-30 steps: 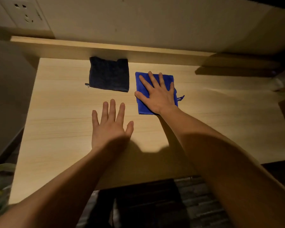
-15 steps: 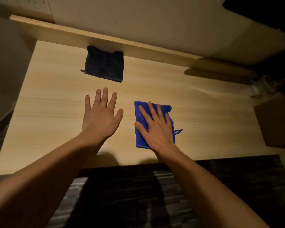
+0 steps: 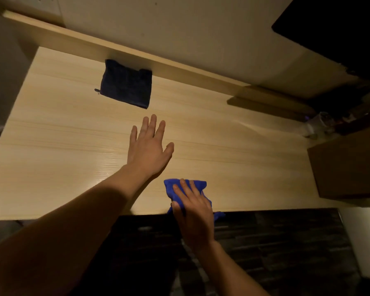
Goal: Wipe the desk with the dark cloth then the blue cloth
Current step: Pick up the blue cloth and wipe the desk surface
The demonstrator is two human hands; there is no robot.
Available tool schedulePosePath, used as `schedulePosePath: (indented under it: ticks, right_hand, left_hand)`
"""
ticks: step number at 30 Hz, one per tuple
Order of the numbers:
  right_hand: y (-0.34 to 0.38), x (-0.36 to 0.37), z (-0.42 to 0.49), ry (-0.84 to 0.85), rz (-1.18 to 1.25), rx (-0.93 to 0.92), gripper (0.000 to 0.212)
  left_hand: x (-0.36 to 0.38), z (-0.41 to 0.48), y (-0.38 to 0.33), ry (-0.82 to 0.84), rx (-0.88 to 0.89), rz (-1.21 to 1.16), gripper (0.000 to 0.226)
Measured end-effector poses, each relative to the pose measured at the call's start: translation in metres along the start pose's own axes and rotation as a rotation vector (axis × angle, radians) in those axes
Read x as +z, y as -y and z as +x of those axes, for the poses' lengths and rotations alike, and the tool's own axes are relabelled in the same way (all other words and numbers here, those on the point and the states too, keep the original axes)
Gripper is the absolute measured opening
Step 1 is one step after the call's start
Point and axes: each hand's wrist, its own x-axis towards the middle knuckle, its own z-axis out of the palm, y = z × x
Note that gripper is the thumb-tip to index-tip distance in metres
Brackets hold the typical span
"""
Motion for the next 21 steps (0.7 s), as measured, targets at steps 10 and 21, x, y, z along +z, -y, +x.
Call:
schedulePosePath:
  ticks: [10,21]
  right_hand:
    - [-0.068,-0.075,0.074,-0.124,0.305,0.026,0.049]
    - [-0.103,-0.07,0.324,0.001,-0.146,-0.092,0.059]
  left_hand:
    - [0.036,0.007,-0.024,-0.024,-0.119,0.186,0.074]
    - [0.036,0.009,-0.033,-0.045,-0.167,0.258,0.073]
